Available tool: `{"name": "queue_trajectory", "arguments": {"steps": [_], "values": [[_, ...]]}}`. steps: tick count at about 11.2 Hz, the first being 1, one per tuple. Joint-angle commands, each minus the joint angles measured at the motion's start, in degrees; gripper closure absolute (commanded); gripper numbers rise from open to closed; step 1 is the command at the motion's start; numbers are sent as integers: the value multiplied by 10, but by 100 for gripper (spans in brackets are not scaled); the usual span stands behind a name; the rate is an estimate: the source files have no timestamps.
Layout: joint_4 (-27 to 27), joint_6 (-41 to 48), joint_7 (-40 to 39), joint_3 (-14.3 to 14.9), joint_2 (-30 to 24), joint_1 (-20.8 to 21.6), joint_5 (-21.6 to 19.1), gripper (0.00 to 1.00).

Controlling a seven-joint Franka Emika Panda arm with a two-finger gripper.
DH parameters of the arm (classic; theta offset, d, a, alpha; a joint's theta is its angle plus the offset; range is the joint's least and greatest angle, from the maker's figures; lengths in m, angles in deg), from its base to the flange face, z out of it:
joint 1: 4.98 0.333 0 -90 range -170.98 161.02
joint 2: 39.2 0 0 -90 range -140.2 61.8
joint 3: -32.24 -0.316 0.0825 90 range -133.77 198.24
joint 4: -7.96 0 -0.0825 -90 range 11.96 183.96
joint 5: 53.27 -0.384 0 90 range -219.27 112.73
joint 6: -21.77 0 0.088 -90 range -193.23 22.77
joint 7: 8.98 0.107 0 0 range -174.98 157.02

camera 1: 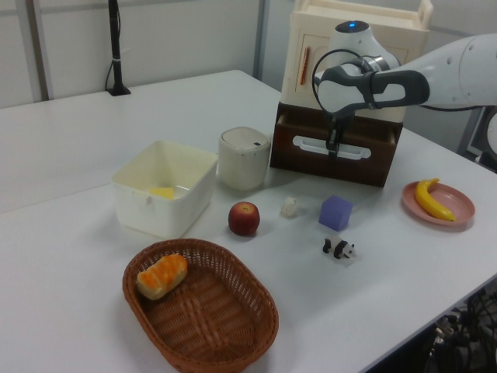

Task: Slide open the drawer
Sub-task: 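Pull the drawer handle outward from the cabinet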

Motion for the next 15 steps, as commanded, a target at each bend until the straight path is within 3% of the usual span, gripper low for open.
{"name": "queue_trajectory", "arguments": {"steps": [1,8,10,12,13,14,15], "values": [[30,15,19,-4,-36,24,-8,100],[30,19,19,-4,-30,26,-8,100],[30,19,19,-4,-26,26,-8,95],[28,19,21,-4,-19,32,-8,70],[27,20,21,-4,-20,32,-8,62],[26,21,21,-4,-20,32,-8,43],[26,21,24,-4,-19,32,-8,33]]}}
